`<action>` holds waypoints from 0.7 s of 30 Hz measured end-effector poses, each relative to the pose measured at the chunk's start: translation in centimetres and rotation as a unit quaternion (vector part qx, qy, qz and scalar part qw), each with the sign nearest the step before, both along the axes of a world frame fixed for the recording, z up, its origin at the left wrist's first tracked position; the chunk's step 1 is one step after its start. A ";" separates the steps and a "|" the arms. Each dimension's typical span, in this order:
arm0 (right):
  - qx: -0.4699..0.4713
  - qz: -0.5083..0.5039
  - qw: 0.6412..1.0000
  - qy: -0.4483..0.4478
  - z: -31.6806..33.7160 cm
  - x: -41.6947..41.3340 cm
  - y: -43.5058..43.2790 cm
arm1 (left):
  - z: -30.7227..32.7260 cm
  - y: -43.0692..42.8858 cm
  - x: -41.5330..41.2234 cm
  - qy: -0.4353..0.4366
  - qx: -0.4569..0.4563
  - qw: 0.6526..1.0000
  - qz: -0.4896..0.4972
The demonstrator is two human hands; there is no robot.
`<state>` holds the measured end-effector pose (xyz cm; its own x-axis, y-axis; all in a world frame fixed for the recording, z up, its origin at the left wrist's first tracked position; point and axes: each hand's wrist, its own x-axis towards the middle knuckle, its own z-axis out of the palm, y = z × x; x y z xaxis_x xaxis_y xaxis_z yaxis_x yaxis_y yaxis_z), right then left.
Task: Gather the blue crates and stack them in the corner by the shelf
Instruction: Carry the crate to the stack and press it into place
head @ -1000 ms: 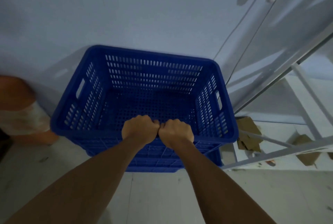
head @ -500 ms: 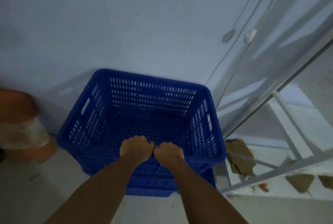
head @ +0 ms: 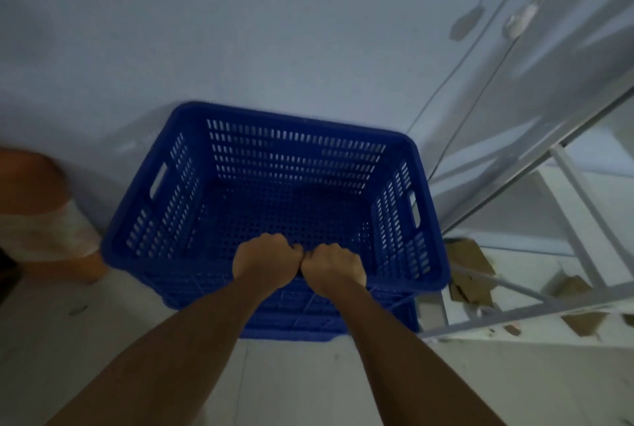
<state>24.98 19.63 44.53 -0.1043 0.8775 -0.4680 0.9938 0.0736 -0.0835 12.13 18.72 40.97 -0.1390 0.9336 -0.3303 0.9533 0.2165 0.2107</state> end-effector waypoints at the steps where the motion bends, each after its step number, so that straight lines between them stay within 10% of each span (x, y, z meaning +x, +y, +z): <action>1: 0.002 -0.008 1.000 0.005 -0.3 0.1 0.4 | -0.4 0.4 0.0 0.014 0.000 1.000 -0.015; 13: -0.002 -0.010 1.000 0.018 -0.3 0.3 -0.3 | -0.1 -0.2 0.2 0.007 0.002 1.000 -0.011; 21: -0.074 0.015 0.996 0.041 1.1 1.3 -1.3 | 3.8 -1.5 -0.4 0.006 -0.154 0.983 -0.103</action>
<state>26.33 18.34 45.58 -0.1739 0.7954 -0.5806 0.9805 0.0849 -0.1774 11.74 17.22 44.82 0.0380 0.7980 -0.6015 0.9855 0.0696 0.1546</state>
